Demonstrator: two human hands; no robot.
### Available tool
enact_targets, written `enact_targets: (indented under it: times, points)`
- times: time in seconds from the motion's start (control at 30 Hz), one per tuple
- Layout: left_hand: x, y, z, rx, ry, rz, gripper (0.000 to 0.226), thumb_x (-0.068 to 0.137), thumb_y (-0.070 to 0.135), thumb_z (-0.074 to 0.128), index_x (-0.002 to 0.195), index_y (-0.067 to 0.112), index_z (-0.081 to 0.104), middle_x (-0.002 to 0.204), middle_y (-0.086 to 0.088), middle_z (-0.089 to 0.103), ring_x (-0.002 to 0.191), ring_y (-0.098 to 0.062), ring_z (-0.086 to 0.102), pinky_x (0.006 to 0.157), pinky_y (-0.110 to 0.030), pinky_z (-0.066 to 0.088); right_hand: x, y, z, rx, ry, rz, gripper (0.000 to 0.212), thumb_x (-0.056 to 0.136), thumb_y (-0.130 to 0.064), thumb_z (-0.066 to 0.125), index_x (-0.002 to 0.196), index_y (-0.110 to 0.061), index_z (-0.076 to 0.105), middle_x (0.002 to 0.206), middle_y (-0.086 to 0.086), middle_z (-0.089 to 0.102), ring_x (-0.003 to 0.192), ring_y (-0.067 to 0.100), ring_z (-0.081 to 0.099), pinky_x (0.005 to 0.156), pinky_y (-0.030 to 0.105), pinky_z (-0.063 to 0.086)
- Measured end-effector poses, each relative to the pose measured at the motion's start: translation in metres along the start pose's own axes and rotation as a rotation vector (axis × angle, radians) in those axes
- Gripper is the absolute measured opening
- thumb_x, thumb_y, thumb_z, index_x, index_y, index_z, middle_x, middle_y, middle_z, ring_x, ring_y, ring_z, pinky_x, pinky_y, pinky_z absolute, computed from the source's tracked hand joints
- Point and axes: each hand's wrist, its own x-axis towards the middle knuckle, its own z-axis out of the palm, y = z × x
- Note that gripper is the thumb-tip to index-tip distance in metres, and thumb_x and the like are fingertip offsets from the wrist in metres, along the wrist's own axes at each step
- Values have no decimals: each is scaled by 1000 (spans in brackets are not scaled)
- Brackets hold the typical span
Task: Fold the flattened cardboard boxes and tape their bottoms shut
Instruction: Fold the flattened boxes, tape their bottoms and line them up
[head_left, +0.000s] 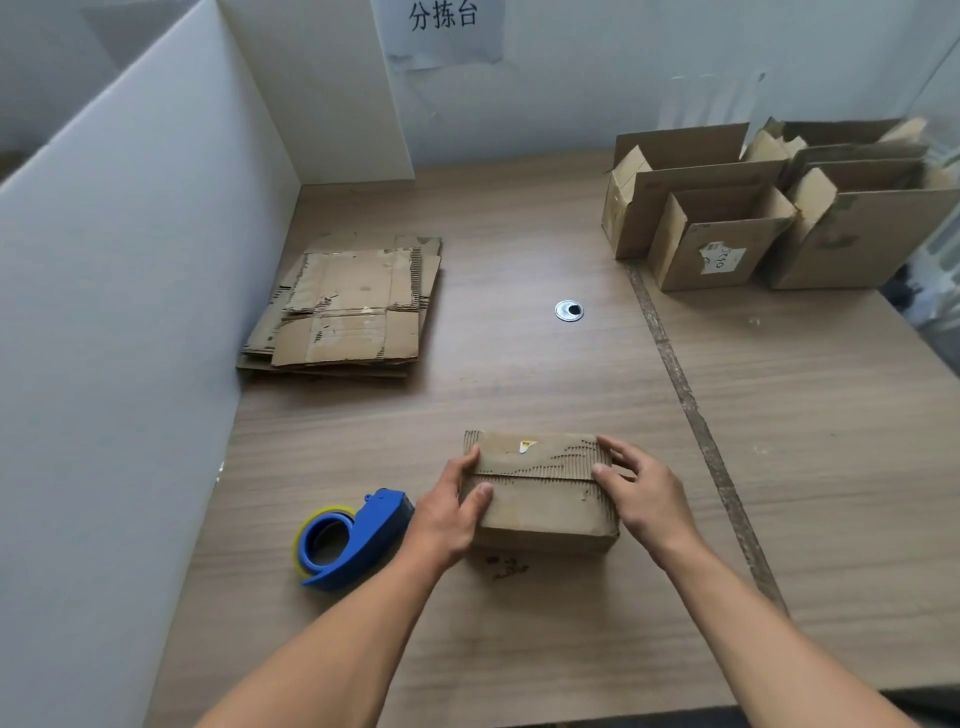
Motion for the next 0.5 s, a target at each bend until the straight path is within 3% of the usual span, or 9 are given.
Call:
enact_targets:
  times: [0.13,0.3,0.43,0.5]
  points:
    - [-2,1,9,-35,27,-24,50,99,36,56,146,34,39,152,10,43,140,-16,42,103,-17,29,13,-4,-5,9,-1,2,34,86,-24,75,112,-44,69,112,-10,72,102,10,69,96,40,54]
    - [7,13,11,142,48,-41,52,98,40,57,147,37,38,146,2,52,132,-29,49,105,-30,37,17,11,-1,105,-46,108,38,88,-22,72,101,-57,67,116,-6,71,104,11,69,100,47,51]
    - [-4,6,-11,232,107,-45,52,97,40,59,146,31,42,140,-2,57,126,-28,52,94,-27,38,27,24,31,90,-133,92,33,76,-42,67,98,-67,63,121,-5,69,109,11,66,103,44,49]
    - [-10,0,-19,250,114,-59,53,96,41,61,145,32,44,138,-3,59,125,-28,51,96,-28,39,18,20,42,73,-141,84,30,83,-35,67,101,-58,64,123,-1,69,111,13,65,103,42,48]
